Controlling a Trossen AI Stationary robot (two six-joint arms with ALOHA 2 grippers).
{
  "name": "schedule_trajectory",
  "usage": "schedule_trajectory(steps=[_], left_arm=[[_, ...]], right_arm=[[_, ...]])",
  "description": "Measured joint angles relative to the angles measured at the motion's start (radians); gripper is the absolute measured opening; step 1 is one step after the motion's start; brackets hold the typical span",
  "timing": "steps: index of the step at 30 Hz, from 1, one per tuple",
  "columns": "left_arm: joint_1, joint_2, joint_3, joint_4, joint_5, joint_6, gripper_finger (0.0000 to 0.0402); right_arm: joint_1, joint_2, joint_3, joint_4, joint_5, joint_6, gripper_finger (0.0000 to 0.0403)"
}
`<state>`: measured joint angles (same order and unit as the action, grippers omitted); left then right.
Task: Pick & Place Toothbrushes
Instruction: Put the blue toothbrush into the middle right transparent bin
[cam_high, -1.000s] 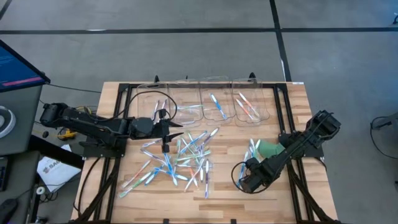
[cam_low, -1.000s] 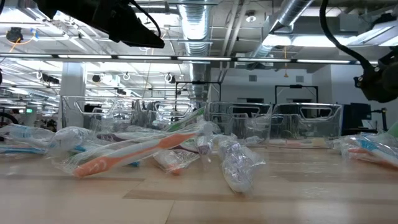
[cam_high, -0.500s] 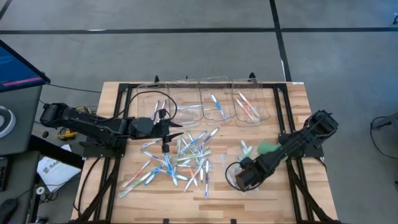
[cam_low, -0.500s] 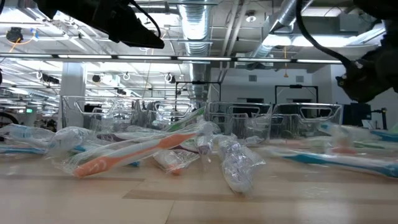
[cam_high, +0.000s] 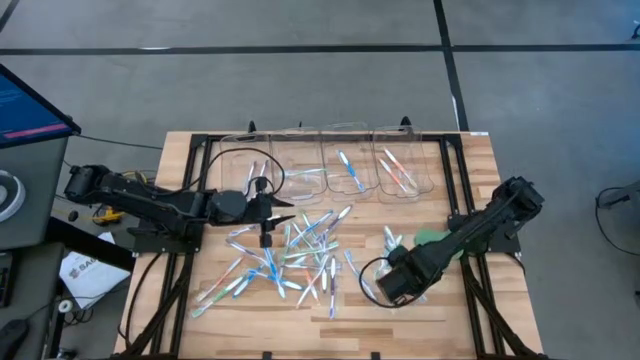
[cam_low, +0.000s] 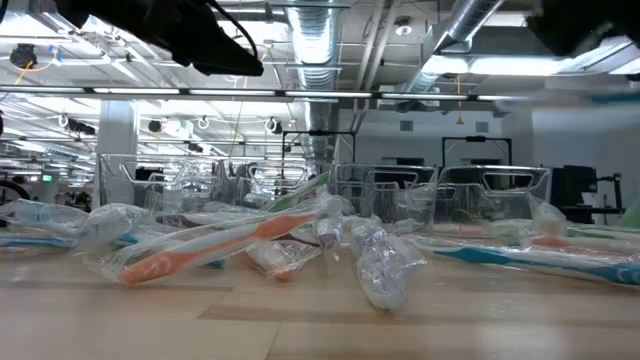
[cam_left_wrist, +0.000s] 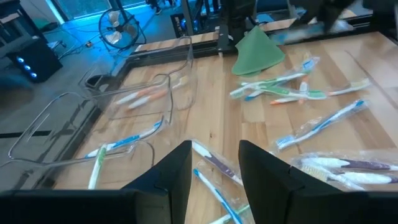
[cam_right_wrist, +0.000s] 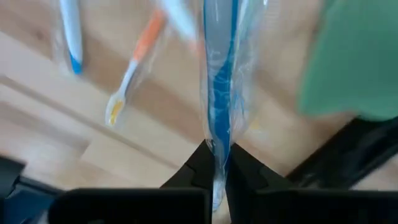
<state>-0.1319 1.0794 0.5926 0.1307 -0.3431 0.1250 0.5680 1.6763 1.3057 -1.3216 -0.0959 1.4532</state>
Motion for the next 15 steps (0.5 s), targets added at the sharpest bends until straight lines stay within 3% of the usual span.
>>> schedule_trajectory(steps=[7, 15], left_arm=[[-0.003, 0.000, 0.000, 0.007, 0.000, 0.000, 0.0126], [-0.003, 0.000, 0.000, 0.007, 0.182, -0.003, 0.0126]], right_arm=[[-0.155, -0.001, 0.161, -0.256, 0.187, -0.224, 0.0009], [-0.455, -0.001, 0.244, -0.109, 0.303, -0.715, 0.0012]])
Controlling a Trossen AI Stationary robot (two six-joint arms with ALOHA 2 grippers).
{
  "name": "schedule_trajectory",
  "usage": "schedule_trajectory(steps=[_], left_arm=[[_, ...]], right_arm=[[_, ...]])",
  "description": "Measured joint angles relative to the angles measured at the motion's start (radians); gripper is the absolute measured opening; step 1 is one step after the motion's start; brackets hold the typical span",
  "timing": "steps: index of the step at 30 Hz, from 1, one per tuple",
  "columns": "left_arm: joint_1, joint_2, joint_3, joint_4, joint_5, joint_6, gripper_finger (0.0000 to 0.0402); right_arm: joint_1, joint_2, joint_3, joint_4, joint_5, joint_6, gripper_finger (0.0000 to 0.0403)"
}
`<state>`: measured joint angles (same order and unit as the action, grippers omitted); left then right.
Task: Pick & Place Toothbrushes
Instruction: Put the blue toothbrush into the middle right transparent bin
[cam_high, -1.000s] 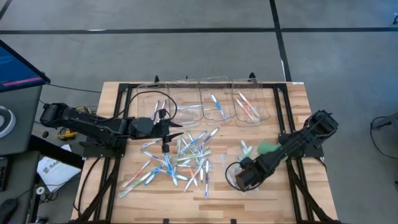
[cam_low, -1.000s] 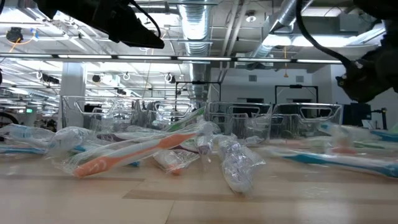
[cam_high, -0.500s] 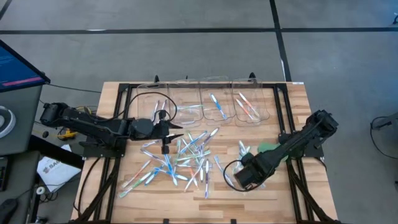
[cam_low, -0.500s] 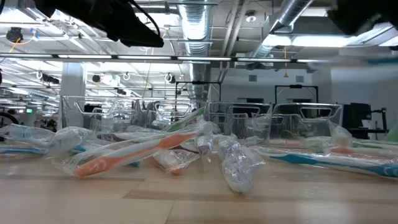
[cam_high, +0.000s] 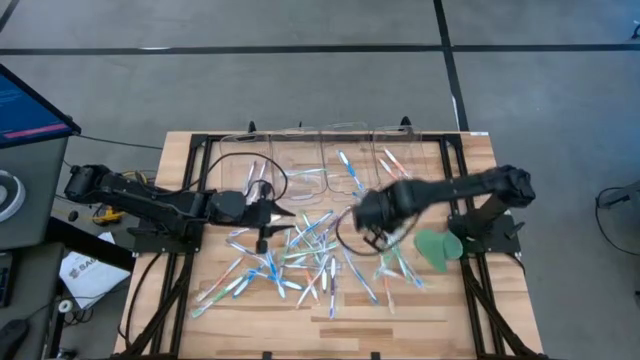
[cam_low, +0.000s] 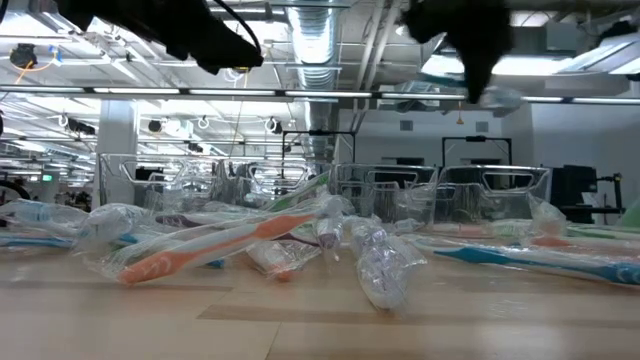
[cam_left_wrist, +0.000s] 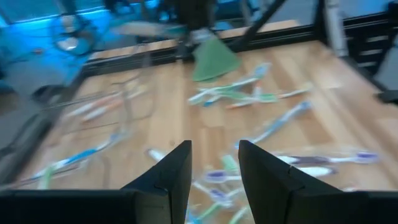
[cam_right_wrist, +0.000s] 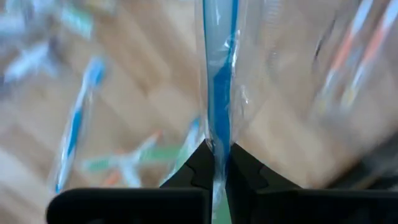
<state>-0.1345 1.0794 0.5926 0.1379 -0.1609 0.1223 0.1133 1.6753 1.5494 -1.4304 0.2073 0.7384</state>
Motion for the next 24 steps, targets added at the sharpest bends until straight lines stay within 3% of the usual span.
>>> schedule_trajectory(steps=[5, 12, 24], left_arm=[[0.000, 0.000, 0.000, 0.000, 0.077, -0.051, 0.0126], [0.000, 0.000, 0.000, -0.013, 0.089, -0.122, 0.0126], [-0.035, 0.000, 0.000, -0.054, 0.088, -0.165, 0.0126]], right_arm=[[-0.196, 0.000, 0.049, 0.061, 0.065, -0.205, 0.0009], [-0.384, 0.013, 0.054, 0.365, 0.063, -0.457, 0.0013], [-0.546, 0.205, 0.052, 0.391, -0.061, -0.500, 0.0021]])
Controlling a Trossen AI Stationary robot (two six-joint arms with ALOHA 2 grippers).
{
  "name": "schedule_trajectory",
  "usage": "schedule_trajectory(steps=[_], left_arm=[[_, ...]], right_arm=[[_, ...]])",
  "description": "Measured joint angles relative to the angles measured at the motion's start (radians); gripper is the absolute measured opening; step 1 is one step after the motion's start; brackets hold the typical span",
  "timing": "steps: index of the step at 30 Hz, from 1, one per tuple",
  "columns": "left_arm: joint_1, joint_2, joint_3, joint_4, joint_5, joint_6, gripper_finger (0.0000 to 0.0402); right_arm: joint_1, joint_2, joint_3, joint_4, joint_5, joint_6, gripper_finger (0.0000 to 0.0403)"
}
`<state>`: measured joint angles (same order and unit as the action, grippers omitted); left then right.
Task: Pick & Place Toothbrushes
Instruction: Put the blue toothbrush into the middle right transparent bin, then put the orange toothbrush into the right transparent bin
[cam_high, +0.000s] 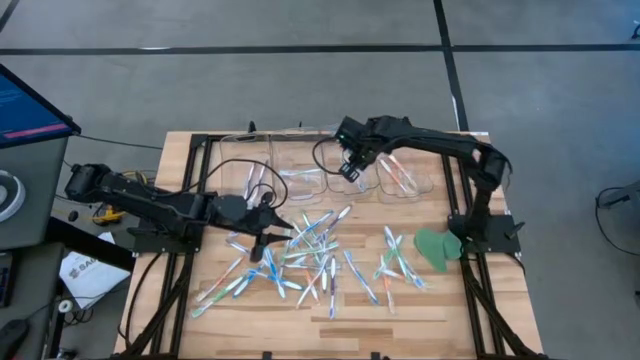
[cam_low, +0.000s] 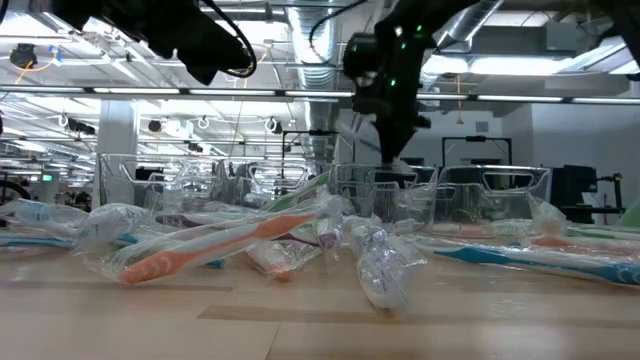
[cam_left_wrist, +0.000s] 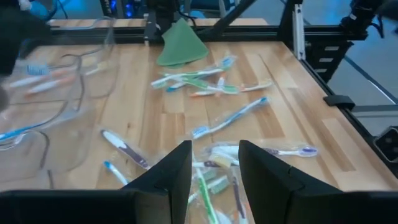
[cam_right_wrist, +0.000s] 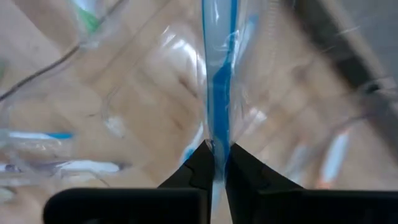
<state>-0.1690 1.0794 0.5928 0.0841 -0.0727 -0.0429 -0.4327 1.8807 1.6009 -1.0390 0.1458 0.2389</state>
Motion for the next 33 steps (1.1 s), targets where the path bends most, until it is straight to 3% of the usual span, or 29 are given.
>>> schedule_trajectory(steps=[8, 14, 19, 26, 29, 33], left_arm=[[-0.030, 0.000, 0.000, -0.002, 0.000, 0.000, 0.0126], [-0.034, 0.000, 0.000, -0.002, -0.001, 0.000, 0.0126], [-0.034, 0.000, 0.000, -0.010, -0.001, 0.004, 0.0126], [-0.034, 0.000, 0.000, -0.025, -0.001, 0.016, 0.0126], [-0.034, 0.000, 0.000, -0.053, -0.001, 0.016, 0.0126], [-0.034, 0.000, 0.000, -0.071, -0.001, 0.012, 0.0126]], right_arm=[[-0.028, 0.073, 0.001, 0.014, -0.022, -0.063, 0.0052], [-0.020, 0.063, 0.014, 0.010, -0.020, -0.064, 0.0120], [0.001, 0.063, 0.146, -0.155, -0.093, -0.023, 0.0176], [0.137, 0.060, 0.353, -0.447, -0.124, 0.012, 0.0203], [0.220, 0.060, 0.372, -0.538, -0.123, 0.034, 0.0204], [0.350, 0.063, 0.356, -0.536, -0.124, 0.024, 0.0204]])
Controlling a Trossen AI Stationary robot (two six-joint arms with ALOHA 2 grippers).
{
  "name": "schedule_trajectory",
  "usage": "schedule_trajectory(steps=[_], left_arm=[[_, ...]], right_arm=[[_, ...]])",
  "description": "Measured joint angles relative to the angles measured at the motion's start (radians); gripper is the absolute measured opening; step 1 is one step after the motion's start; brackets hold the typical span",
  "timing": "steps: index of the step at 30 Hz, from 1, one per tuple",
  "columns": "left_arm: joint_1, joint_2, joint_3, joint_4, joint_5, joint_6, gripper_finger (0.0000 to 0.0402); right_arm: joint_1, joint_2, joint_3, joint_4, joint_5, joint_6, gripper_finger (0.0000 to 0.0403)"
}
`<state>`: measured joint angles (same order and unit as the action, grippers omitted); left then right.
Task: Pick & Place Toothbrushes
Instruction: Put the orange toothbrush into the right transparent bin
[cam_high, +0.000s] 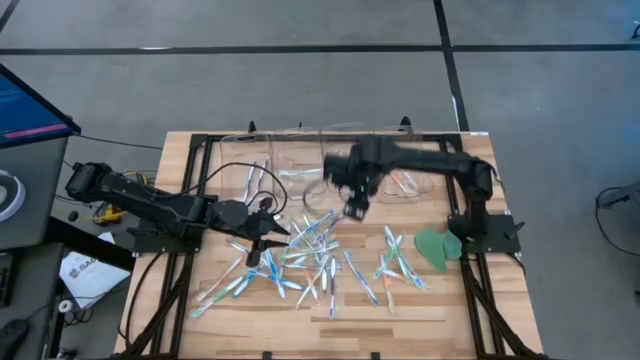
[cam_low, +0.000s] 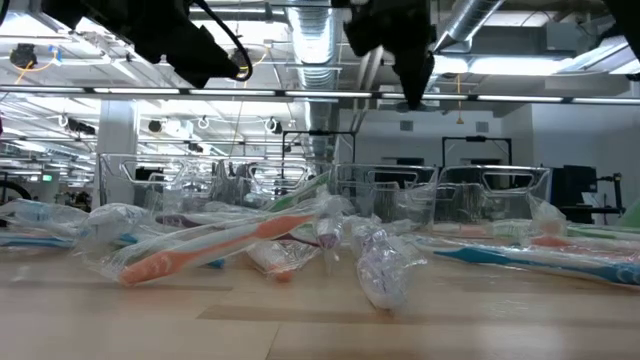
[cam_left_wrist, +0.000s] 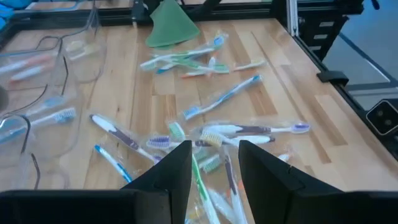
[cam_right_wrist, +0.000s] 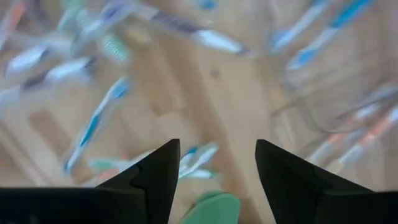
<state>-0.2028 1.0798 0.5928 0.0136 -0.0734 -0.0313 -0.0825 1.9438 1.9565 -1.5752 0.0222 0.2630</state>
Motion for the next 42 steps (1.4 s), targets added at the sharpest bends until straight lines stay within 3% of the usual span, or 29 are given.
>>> schedule_trajectory(steps=[5, 13, 21, 26, 33, 42], left_arm=[[-0.003, 0.000, 0.000, 0.000, 0.000, -0.010, 0.0126], [-0.019, 0.000, 0.000, 0.001, 0.000, -0.011, 0.0126], [-0.019, 0.000, 0.000, 0.001, 0.000, -0.011, 0.0126], [-0.019, 0.000, 0.000, 0.002, 0.000, -0.010, 0.0126], [-0.019, 0.000, 0.000, 0.003, 0.000, 0.012, 0.0126], [-0.008, 0.000, 0.000, 0.010, 0.000, 0.034, 0.0126]], right_arm=[[0.167, -0.001, 0.002, 0.023, 0.002, 0.029, 0.0204], [0.437, -0.001, 0.002, 0.008, 0.108, 0.278, 0.0185], [0.624, -0.001, 0.002, 0.004, 0.172, 0.530, 0.0174], [0.680, -0.002, -0.047, 0.005, 0.252, 0.624, 0.0182], [0.704, -0.012, -0.263, 0.022, 0.206, 0.647, 0.0193], [0.679, -0.015, -0.389, 0.089, 0.139, 0.662, 0.0165]])
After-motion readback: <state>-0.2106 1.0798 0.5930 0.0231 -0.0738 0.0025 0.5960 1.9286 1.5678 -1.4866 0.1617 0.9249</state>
